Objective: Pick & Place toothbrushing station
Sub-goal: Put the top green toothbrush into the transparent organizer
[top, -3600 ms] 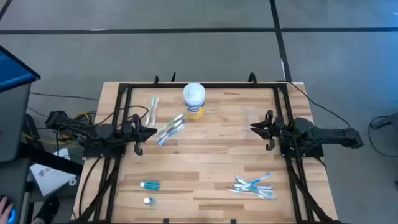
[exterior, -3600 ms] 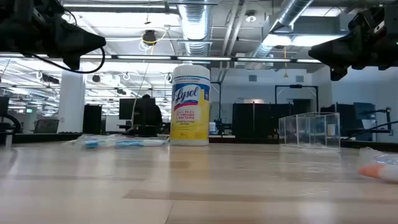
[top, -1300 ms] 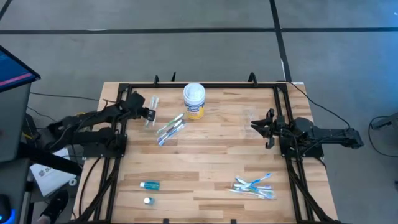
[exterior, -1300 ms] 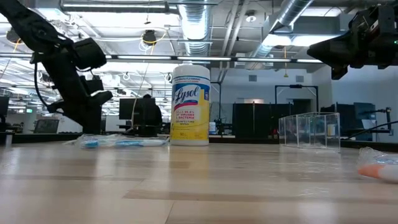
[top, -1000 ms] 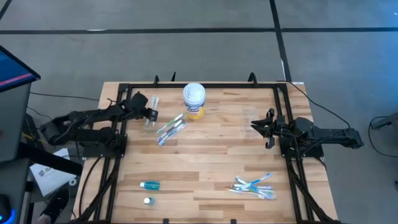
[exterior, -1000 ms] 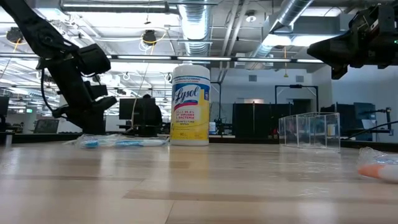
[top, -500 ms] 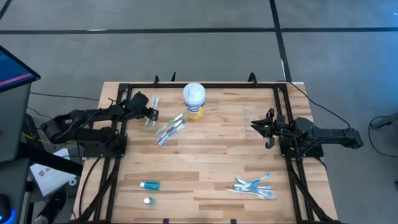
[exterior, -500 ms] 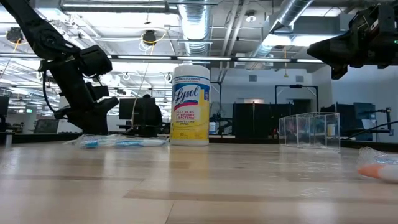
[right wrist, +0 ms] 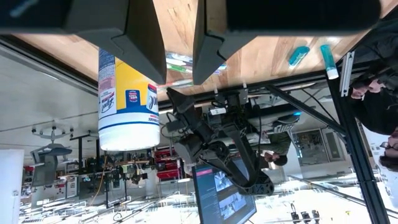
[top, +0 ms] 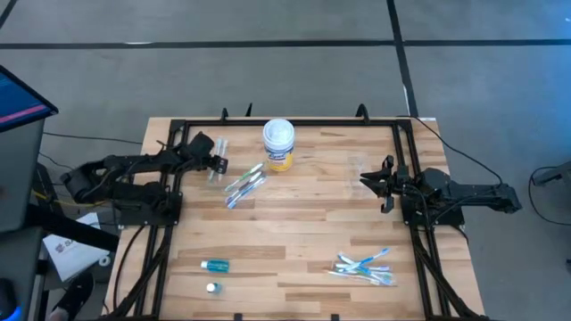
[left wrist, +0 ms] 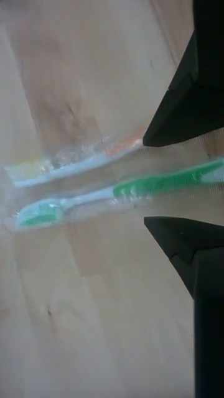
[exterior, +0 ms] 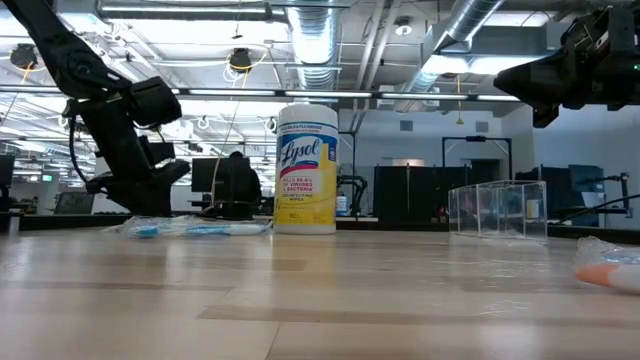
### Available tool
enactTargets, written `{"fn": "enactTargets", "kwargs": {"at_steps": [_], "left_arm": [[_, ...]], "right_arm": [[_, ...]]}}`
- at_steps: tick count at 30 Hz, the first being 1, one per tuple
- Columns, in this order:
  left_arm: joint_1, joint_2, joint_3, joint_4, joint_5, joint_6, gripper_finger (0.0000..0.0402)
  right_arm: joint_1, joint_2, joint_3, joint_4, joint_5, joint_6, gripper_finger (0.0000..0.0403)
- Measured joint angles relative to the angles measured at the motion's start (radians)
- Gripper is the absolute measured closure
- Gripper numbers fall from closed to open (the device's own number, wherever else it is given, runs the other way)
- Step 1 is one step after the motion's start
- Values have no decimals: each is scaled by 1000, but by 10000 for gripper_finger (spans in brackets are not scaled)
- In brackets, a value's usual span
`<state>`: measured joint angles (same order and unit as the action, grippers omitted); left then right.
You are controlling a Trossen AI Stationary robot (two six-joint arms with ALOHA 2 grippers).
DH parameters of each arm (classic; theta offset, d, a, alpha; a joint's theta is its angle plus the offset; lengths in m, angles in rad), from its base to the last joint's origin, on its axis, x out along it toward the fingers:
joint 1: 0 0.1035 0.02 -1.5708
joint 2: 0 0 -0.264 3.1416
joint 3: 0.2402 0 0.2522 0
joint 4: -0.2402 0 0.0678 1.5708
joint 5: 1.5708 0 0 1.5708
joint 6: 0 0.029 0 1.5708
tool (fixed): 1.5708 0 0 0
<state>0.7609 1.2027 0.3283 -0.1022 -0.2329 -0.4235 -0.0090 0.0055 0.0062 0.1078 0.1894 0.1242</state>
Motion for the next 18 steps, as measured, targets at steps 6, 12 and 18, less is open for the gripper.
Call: {"fn": "enactTargets", "kwargs": {"at_steps": [6,12,18], "left_arm": [[-1,64,2,17,-22,0,214],[-3,34,-1,13,-31,-1,214],[-3,31,-1,15,-33,-1,222]], "right_arm": [[0,0,0,0,0,0,332],[0,0,0,0,0,-2,332],[0,0,0,0,0,-1,332]]}}
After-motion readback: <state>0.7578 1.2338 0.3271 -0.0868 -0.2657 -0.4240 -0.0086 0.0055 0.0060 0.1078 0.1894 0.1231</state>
